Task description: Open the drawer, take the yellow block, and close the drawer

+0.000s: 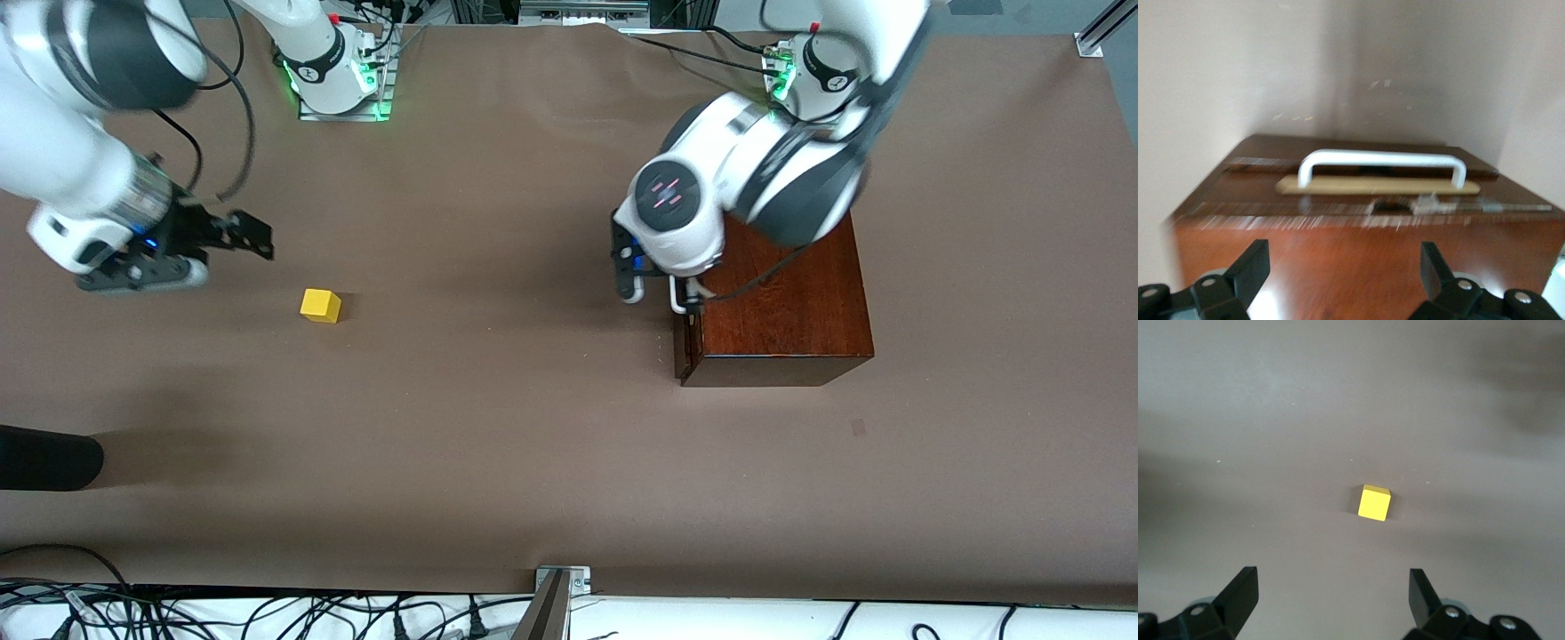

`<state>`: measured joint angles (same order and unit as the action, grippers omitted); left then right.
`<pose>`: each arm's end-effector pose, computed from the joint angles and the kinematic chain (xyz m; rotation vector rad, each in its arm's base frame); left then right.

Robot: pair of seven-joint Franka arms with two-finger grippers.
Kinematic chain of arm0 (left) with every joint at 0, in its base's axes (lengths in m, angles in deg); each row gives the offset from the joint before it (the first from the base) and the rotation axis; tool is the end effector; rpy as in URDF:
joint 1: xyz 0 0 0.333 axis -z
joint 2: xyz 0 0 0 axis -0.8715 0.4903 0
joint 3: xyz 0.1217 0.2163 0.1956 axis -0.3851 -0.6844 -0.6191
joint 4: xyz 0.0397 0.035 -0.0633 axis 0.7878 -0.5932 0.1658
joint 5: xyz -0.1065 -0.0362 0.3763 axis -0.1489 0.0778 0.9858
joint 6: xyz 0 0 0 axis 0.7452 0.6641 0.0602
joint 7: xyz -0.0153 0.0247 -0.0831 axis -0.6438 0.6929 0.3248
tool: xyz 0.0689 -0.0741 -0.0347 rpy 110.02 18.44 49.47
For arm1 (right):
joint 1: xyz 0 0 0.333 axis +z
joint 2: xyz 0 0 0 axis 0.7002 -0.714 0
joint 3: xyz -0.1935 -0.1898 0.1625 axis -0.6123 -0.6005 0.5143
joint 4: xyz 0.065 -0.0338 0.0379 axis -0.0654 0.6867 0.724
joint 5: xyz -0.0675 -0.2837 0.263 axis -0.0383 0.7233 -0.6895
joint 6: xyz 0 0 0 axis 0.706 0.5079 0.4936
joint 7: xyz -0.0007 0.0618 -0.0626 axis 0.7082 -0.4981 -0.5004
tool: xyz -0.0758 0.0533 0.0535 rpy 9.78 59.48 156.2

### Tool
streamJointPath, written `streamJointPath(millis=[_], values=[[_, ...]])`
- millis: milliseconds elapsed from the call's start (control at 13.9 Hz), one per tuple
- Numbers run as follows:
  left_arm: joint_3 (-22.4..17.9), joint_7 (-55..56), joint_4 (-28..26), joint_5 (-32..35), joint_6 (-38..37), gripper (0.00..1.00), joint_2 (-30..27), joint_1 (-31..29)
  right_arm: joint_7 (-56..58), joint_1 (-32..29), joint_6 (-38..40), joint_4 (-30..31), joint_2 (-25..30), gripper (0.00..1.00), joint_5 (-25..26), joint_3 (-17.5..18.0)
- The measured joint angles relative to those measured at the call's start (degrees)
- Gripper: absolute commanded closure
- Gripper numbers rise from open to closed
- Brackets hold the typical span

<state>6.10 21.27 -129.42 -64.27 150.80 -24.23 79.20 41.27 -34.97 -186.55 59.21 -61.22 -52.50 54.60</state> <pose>0.5714 -0.3460 0.4460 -2.2792 2.0138 0.3858 0.5660 0.0709 0.5400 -3.0747 -0.1774 0.0707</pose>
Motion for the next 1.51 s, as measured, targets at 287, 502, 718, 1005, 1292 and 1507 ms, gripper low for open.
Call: streamJointPath(millis=[287, 502, 718, 1005, 1292, 1507], values=[[-1.14, -0.02, 4.5, 0.1, -2.32, 0.0, -7.76, -6.09, 1.74, -1.26, 1.52, -3.44, 0.6, 0.0, 2.42, 0.23], [-1.48, -0.23, 8.74, -1.65, -7.65, 0.0, -9.15, -14.4, 1.79, -1.27, 1.68, -4.89, 0.5, 0.0, 3.37, 0.62], [-5.0, 0.71, 9.8, -4.44, -8.06, 0.0, -9.86, -18.36, 1.79, -1.27, 2.0, -7.02, 0.37, 0.0, 4.08, 0.83], [-10.18, 12.32, 3.5, -6.88, -4.29, 0.0, -16.58, -18.25, 1.79, -1.41, 2.34, -7.76, 0.34, 0.0, 4.65, 0.78], [-15.41, 34.19, -4.51, -14.59, -3.45, 0.0, -23.29, -17.72, 1.79, -1.41, 2.71, -7.81, 0.31, 0.0, 4.65, 0.89], [-19.89, 39.19, -8.07, -16.75, -2.94, 0.0, -24.19, -17.89, 1.8, -1.41, 2.81, -7.85, 0.31, 0.0, 4.65, 1.03]])
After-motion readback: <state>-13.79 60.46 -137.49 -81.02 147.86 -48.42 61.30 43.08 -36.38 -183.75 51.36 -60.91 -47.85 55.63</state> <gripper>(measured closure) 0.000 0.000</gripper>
